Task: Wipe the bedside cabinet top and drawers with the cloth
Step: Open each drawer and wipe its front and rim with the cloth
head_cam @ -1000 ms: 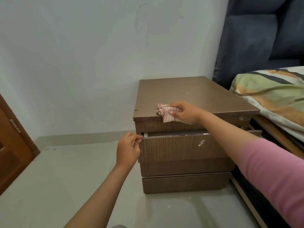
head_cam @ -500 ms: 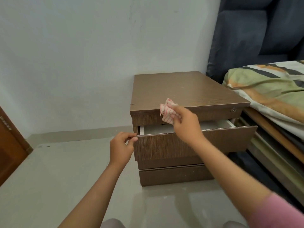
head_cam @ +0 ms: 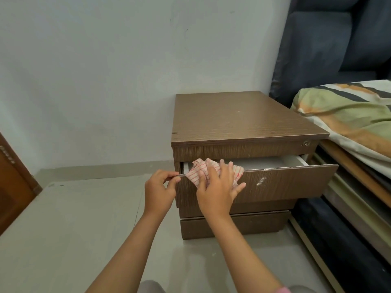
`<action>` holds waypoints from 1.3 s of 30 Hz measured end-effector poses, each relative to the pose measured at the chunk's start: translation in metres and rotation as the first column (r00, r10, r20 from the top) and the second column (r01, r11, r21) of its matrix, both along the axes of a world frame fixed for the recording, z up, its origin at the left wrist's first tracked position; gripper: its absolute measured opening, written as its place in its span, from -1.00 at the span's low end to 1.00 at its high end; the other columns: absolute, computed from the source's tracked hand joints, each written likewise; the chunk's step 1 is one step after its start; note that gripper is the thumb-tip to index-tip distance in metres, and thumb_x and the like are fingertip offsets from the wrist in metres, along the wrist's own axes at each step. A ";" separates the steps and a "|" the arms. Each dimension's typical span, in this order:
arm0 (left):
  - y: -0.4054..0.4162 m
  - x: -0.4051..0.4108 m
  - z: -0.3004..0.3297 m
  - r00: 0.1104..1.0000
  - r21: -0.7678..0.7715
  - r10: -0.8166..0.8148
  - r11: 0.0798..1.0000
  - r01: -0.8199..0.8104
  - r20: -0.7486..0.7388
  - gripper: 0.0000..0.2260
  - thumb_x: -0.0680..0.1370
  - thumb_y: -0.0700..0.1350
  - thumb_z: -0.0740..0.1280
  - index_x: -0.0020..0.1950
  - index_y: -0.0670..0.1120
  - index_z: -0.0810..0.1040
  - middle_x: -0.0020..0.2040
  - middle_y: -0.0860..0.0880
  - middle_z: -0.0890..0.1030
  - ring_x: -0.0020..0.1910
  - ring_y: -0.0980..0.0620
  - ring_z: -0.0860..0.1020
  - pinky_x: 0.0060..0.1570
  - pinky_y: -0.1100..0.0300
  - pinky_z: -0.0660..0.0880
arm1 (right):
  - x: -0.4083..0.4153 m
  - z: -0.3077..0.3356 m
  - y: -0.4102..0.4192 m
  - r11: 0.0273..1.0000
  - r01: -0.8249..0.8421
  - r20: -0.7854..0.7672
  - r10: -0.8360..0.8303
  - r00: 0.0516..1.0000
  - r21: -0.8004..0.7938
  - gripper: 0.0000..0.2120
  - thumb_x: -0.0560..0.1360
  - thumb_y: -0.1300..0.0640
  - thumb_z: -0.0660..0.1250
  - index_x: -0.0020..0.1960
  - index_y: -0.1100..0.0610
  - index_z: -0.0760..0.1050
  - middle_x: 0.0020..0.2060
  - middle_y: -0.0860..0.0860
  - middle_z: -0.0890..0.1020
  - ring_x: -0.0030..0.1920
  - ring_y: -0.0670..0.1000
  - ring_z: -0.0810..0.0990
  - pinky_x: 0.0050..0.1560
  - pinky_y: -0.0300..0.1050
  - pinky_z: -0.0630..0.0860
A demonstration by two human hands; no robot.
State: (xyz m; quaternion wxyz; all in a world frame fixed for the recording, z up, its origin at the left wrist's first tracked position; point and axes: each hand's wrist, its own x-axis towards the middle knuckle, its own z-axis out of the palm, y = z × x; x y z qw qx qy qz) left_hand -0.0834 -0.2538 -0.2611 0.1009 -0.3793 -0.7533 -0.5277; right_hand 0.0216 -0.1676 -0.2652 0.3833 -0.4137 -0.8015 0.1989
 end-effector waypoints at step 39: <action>0.002 0.001 -0.003 0.999 0.072 -0.012 0.997 0.009 0.041 -0.86 0.44 -0.27 0.42 -0.12 -0.04 0.63 -0.19 0.10 0.59 -0.14 0.20 0.56 -0.11 0.51 0.41 | 0.154 0.002 0.176 0.877 0.473 0.030 -0.477 0.879 0.085 -0.55 0.50 -0.09 0.04 0.25 0.08 0.48 0.39 0.13 0.37 0.49 0.16 0.12 0.30 0.50 -0.19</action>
